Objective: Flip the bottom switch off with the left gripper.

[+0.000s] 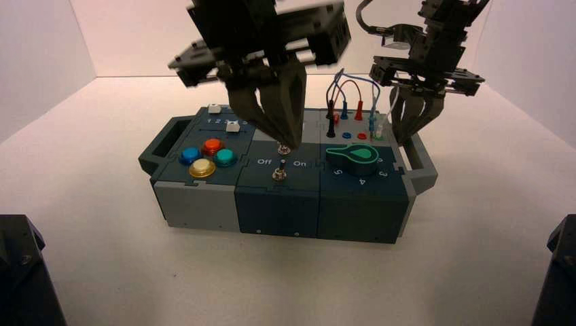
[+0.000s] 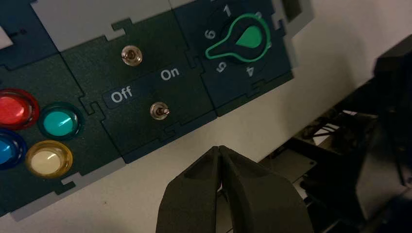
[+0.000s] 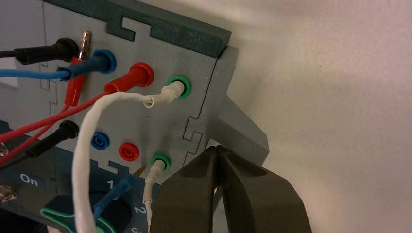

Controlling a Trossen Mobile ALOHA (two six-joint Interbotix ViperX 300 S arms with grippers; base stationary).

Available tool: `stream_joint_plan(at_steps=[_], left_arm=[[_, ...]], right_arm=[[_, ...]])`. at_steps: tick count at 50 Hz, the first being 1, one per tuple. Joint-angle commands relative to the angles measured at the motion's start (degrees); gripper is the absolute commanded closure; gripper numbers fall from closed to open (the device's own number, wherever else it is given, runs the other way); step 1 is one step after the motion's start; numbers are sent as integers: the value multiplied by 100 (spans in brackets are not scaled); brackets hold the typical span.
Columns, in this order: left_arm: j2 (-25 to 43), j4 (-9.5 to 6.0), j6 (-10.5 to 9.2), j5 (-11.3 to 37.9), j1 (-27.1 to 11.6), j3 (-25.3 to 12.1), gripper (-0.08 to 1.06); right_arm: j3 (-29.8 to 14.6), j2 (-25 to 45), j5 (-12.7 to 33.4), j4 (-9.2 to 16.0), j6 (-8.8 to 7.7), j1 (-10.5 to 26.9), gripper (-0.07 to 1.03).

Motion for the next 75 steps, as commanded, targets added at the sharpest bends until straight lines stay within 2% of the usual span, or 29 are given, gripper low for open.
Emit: stream_joint_plan(at_steps=[1,34,75], left_arm=[[88,-9,-18,-62,-18,-185,101],[475,-18,-18,-202,211,-343,101],[896,26,53,-185,246,-439,101]], right_arm=[[-105,281,-114,0,-44,53,99],[-70,264,-167,-18,-88,53,99],[-88,264,-167,-18,-88,53,99]])
